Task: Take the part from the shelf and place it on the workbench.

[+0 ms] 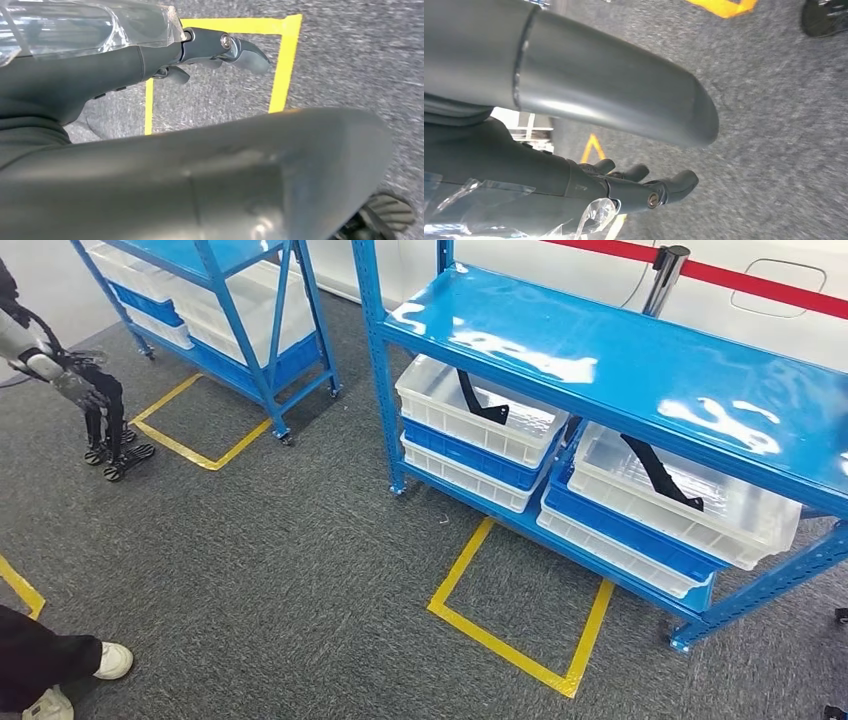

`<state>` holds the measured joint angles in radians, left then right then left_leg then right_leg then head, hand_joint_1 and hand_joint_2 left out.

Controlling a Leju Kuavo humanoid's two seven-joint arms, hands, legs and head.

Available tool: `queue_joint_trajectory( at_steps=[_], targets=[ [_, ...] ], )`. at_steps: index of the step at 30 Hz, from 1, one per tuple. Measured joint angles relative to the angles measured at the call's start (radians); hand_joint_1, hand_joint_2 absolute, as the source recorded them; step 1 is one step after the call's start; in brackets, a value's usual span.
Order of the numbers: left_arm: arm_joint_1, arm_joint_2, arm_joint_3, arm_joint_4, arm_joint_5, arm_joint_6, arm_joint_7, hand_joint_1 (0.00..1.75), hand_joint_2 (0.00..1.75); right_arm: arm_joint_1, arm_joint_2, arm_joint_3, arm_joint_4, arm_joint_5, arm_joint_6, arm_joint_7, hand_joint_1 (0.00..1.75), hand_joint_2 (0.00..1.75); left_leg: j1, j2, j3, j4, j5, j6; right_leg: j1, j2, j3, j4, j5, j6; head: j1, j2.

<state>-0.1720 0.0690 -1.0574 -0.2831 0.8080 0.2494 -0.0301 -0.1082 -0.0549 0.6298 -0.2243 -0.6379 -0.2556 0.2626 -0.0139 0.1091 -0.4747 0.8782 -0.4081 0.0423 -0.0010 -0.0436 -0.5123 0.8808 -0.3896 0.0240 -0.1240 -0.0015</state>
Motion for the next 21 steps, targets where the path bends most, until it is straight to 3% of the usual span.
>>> queue_joint_trajectory(
  at_steps=[2,4,5,6,7,8,10,11,12,14,15,17,19,20,21],
  targets=[
    [-0.001,0.000,0.000,0.000,0.000,0.000,0.000,0.00,0.00,-0.002,0.001,0.000,0.000,0.000,0.000,-0.001,0.00,0.00,0.006,-0.041,-0.030,0.076,-0.050,-0.011,-0.006,0.019,0.000,-0.004,0.006,-0.010,0.000,0.000],
    [0.002,-0.001,0.000,0.000,0.000,0.000,0.000,0.00,0.00,-0.006,0.001,0.000,0.000,-0.001,0.000,-0.001,0.00,0.00,0.014,-0.085,-0.097,0.233,-0.126,-0.021,-0.008,0.041,-0.003,-0.004,0.010,-0.017,0.000,0.000],
    [0.005,-0.001,0.000,0.000,0.000,0.001,0.000,0.00,0.00,-0.007,0.001,0.000,0.000,-0.001,0.000,-0.002,0.00,0.00,0.016,-0.093,-0.128,0.303,-0.151,-0.024,-0.008,0.053,-0.005,-0.004,0.012,-0.018,0.000,0.000],
    [0.007,0.000,0.000,0.000,0.000,0.001,0.000,0.00,0.00,-0.006,0.001,0.000,0.000,-0.001,0.000,-0.002,0.00,0.00,0.018,-0.096,-0.144,0.338,-0.157,-0.026,-0.008,0.067,-0.006,-0.004,0.014,-0.018,0.000,0.000],
    [0.009,0.000,0.000,0.000,0.000,0.001,0.000,0.00,0.00,-0.005,0.001,0.000,0.000,-0.001,0.000,-0.002,0.00,0.00,0.019,-0.099,-0.138,0.327,-0.142,-0.027,-0.009,0.081,-0.006,-0.003,0.016,-0.016,0.000,0.000],
    [0.009,0.000,0.000,0.000,0.000,0.001,0.000,0.00,0.00,-0.004,0.001,0.000,0.000,-0.001,0.000,-0.002,0.00,0.00,0.021,-0.104,-0.112,0.272,-0.110,-0.026,-0.010,0.094,-0.006,-0.003,0.018,-0.013,0.000,0.000],
    [0.007,0.000,0.000,0.000,0.000,0.001,0.000,0.00,0.00,-0.005,0.001,0.001,0.000,-0.001,0.000,0.000,0.00,0.00,0.024,-0.145,-0.032,0.107,-0.040,-0.024,-0.010,0.120,-0.009,-0.002,0.023,-0.005,0.000,0.000],
    [0.006,0.000,0.000,0.000,0.000,0.001,0.000,0.00,0.00,-0.006,0.001,0.001,0.000,-0.001,0.000,0.001,0.00,0.00,0.025,-0.165,-0.003,0.045,-0.019,-0.021,-0.009,0.131,-0.012,-0.001,0.025,-0.001,0.000,0.000],
    [0.005,0.000,0.000,0.000,0.000,0.000,0.001,0.00,0.00,-0.007,0.001,0.001,0.000,-0.001,0.000,0.002,0.00,0.00,0.024,-0.178,0.011,0.010,-0.010,-0.019,-0.009,0.142,-0.017,0.000,0.028,0.004,0.000,0.000],
    [0.005,0.000,0.000,0.000,0.000,0.000,0.003,0.00,0.00,-0.003,0.001,0.001,0.000,-0.002,0.000,0.003,0.00,0.00,0.022,-0.166,0.014,-0.005,-0.005,-0.009,-0.010,0.164,-0.026,-0.002,0.036,0.016,0.001,0.000],
    [0.004,-0.001,0.000,0.000,0.000,-0.001,0.004,0.00,0.00,0.000,0.000,0.001,0.000,-0.002,-0.001,0.004,0.00,0.00,0.022,-0.155,0.014,-0.007,-0.001,-0.003,-0.012,0.159,-0.032,0.003,0.034,0.021,0.002,0.000],
    [0.002,-0.002,0.000,0.000,0.000,-0.001,0.005,0.00,0.00,0.003,0.000,0.002,0.000,-0.002,-0.002,0.004,0.00,0.00,0.023,-0.133,0.014,-0.010,0.007,0.010,-0.012,0.115,-0.060,0.062,-0.007,0.029,0.004,0.000],
    [0.005,-0.001,0.000,0.000,0.000,-0.002,0.005,0.00,0.00,0.001,0.001,0.004,0.000,-0.004,-0.003,0.004,0.00,0.00,0.021,-0.108,0.011,-0.010,0.010,0.016,-0.012,0.066,-0.125,0.209,-0.089,0.036,0.006,0.000],
    [0.006,-0.001,-0.001,0.000,0.000,-0.002,0.005,0.00,0.00,0.000,0.001,0.006,0.000,-0.004,-0.003,0.004,0.00,0.00,0.019,-0.094,0.009,-0.010,0.011,0.018,-0.013,0.058,-0.157,0.284,-0.121,0.039,0.006,0.000],
    [0.007,-0.001,-0.001,0.000,0.000,-0.002,0.005,0.00,0.00,0.000,0.001,0.007,0.000,-0.005,-0.003,0.004,0.00,0.00,0.019,-0.087,0.008,-0.009,0.011,0.018,-0.013,0.056,-0.175,0.326,-0.138,0.040,0.006,0.000]
  ],
)
